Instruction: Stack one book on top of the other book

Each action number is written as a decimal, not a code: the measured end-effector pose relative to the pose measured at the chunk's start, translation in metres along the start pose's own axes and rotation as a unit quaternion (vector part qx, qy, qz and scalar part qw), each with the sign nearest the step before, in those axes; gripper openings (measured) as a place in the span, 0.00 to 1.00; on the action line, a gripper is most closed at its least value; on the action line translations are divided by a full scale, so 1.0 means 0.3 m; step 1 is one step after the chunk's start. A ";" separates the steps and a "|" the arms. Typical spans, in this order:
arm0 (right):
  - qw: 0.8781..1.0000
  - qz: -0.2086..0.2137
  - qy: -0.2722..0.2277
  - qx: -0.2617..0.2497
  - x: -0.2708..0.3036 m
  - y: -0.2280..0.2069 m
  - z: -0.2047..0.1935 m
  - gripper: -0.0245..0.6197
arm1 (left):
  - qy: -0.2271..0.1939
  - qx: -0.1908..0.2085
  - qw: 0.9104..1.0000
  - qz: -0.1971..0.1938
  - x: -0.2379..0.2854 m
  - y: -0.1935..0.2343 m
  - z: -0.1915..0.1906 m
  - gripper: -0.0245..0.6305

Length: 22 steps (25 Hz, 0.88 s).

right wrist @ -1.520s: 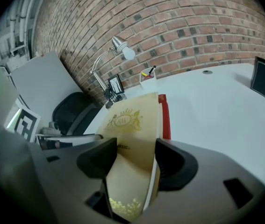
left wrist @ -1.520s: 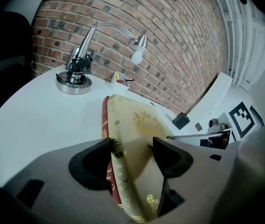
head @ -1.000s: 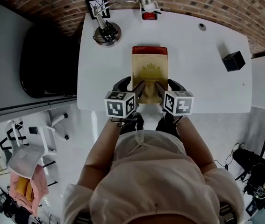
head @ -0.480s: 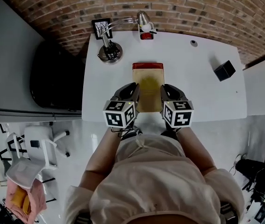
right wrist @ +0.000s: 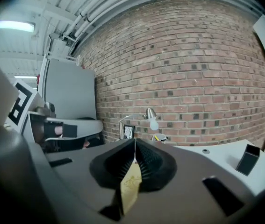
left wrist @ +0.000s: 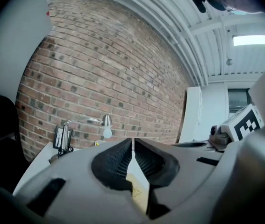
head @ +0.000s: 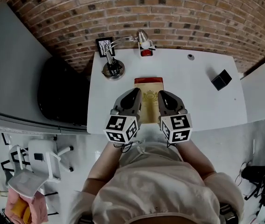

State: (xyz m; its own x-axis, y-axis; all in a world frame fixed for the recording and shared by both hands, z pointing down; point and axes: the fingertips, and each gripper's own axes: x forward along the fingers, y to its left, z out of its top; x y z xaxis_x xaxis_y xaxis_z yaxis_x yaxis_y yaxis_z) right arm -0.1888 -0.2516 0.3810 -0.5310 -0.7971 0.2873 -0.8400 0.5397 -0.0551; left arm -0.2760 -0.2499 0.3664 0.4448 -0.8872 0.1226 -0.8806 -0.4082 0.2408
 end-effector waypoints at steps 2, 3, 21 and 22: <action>1.000 -0.004 -0.012 0.003 -0.013 0.002 0.023 0.08 | -0.009 0.015 1.000 -0.001 -0.012 -0.008 0.027 0.09; 1.000 -0.006 -0.016 0.002 -0.019 0.004 0.033 0.08 | -0.012 0.024 1.000 -0.002 -0.018 -0.013 0.037 0.09; 0.998 0.005 -0.063 -0.010 -0.033 0.067 0.077 0.08 | -0.032 0.070 0.997 -0.004 -0.050 0.004 0.082 0.09; 0.998 0.005 -0.062 -0.008 -0.032 0.066 0.073 0.08 | -0.031 0.069 0.997 -0.006 -0.049 0.002 0.078 0.09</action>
State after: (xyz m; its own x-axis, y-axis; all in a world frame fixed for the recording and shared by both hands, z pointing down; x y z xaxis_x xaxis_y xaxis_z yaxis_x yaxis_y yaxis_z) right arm -0.2028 -0.2392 0.3563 -0.5495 -0.8187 0.1667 -0.8335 0.5510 -0.0415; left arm -0.2871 -0.2421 0.3424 0.4483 -0.8918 0.0606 -0.8912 -0.4407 0.1075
